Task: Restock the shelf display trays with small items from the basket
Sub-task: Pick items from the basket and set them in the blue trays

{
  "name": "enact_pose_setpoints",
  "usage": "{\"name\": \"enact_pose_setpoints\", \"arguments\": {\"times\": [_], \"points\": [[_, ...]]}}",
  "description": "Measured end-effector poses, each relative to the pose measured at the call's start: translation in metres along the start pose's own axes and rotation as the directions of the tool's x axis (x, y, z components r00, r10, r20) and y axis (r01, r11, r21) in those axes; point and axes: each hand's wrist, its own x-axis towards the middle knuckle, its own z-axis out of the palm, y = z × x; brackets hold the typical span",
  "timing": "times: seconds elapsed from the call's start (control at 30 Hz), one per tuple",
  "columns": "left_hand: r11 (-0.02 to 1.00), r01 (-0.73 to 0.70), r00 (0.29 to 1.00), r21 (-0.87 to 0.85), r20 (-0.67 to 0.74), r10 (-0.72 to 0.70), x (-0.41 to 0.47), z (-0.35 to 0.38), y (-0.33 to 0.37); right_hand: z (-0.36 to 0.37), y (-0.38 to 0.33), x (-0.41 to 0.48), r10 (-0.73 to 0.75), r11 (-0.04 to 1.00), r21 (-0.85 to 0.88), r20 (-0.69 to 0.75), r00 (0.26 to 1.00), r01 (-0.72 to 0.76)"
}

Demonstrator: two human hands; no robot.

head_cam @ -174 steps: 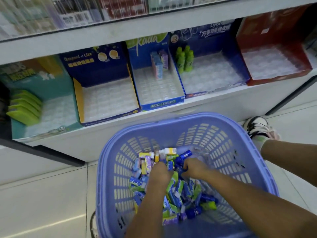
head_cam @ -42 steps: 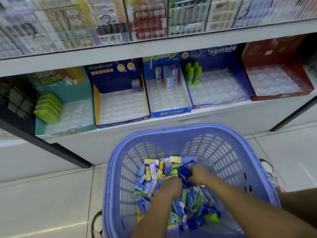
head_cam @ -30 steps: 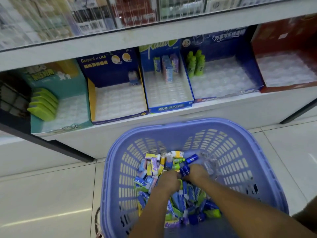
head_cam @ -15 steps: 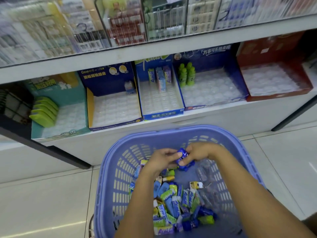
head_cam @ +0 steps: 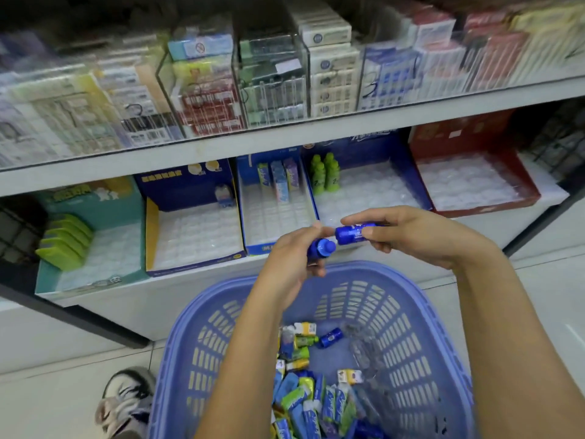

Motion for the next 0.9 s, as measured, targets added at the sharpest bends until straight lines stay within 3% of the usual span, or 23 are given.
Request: {"name": "enact_pose_setpoints", "arguments": {"times": [0.1,0.3,0.47,0.6,0.7,0.8,0.9], "points": [[0.985,-0.036,0.990,0.170,0.143,0.012,0.005,0.012,0.002,-0.013,-0.005,-0.001,-0.058,0.998,0.026,-0.031,0.998,0.059],[0.960,-0.128,0.974,0.250,0.212,0.074,0.022,0.028,0.008,-0.046,-0.020,0.006,-0.159,0.987,-0.006,0.015,0.987,0.159],[0.878,-0.307,0.943,0.367,-0.008,0.333,0.047,0.046,0.012,-0.070,-0.028,0.025,-0.128,0.991,0.030,-0.075,0.989,0.131],[0.848,-0.333,0.906,0.411,-0.109,0.408,0.064,0.065,0.009,-0.081,-0.033,0.037,-0.116,0.993,0.015,-0.161,0.980,0.119],[0.877,-0.236,0.923,0.417,-0.187,0.337,0.080,0.075,0.005,-0.096,-0.029,0.049,-0.147,0.987,-0.109,-0.339,0.929,0.116],[0.891,-0.133,0.938,0.435,-0.236,0.255,0.093,0.078,-0.002,-0.118,-0.019,0.071,-0.210,0.941,-0.337,-0.570,0.794,0.007],[0.898,-0.081,0.938,0.433,-0.272,0.216,0.101,0.076,-0.006,-0.129,-0.002,0.095,-0.284,0.885,-0.464,-0.605,0.744,-0.040]]}}
